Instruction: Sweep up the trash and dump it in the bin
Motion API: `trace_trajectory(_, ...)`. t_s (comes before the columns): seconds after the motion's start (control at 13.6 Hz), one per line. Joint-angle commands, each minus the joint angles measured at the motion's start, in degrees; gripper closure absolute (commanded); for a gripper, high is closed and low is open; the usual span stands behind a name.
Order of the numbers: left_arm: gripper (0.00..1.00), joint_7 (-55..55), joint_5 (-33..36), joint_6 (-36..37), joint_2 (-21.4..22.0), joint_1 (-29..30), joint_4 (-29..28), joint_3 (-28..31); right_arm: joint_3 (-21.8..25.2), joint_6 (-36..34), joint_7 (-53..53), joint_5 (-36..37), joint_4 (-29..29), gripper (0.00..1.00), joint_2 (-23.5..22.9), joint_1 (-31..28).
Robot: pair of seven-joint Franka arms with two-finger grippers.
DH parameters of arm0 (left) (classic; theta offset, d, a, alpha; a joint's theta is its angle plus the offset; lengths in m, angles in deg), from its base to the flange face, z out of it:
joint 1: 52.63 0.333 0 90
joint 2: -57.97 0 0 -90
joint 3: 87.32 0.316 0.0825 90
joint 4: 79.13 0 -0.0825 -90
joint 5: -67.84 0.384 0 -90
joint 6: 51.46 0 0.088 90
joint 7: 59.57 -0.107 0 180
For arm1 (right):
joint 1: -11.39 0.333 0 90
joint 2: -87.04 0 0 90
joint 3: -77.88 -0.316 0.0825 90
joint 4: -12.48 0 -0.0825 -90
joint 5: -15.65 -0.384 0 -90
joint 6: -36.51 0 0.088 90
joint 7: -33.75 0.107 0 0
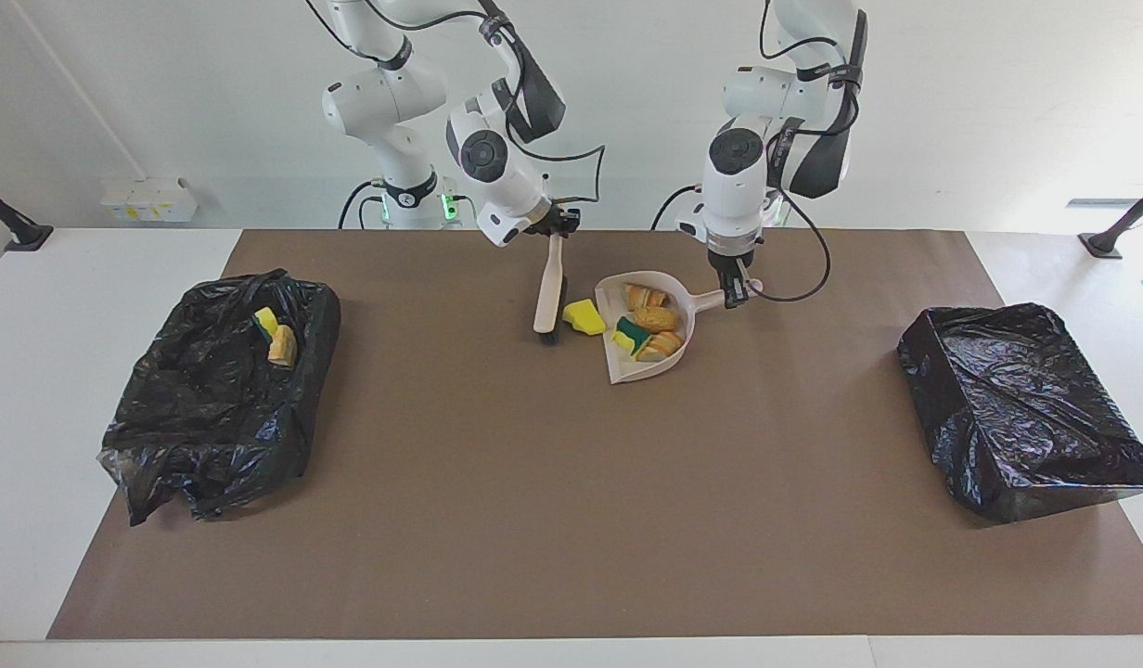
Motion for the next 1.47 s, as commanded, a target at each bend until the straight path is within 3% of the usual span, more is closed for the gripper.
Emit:
trace_trajectory(0.0, 1.0, 0.0, 0.9, -5.4, -1.9, -0.8, -0.9, 0.5, 0.1, -0.4, -0.3, -4.0, -6.1, 1.0, -3.2, -0.4)
trace_trajectory(0.22, 1.0, -2.2, 0.4, -6.6, -3.6, 0.3, 1.1, 0.6, 0.1, -1.2, -0.2, -2.8, -8.1, 1.0, -3.1, -0.4)
trace_trajectory(0.37, 1.0, -2.5, 0.1, -7.9, -4.5, 1.2, 1.9, 0.6, 0.2, -3.6, -0.2, 4.6, -8.9, 1.0, -2.4, -0.4)
trace_trajectory(0.52, 1.0, -4.1, -1.7, -8.1, -5.7, 3.1, 3.5, 0.6, 0.4, -10.4, 0.3, 12.8, -12.4, 1.0, -2.1, -0.7)
trace_trajectory(0.88, 1.0, -11.9, -9.4, -9.3, -7.6, 5.6, 5.6, 0.7, 0.6, -22.8, -2.1, 23.7, -20.3, 1.0, -2.8, -2.7)
trace_trajectory(1.18, 1.0, -11.9, -10.1, -9.4, -7.7, 6.1, 5.6, 0.7, 0.7, -23.7, -5.1, 27.5, -19.5, 1.0, -2.5, -3.1)
trace_trajectory(1.4, 1.0, -11.1, -9.5, -7.1, -7.8, 5.5, 7.2, 0.9, 0.7, -23.6, -14.1, 33.7, -16.9, 1.0, -2.4, -8.4)
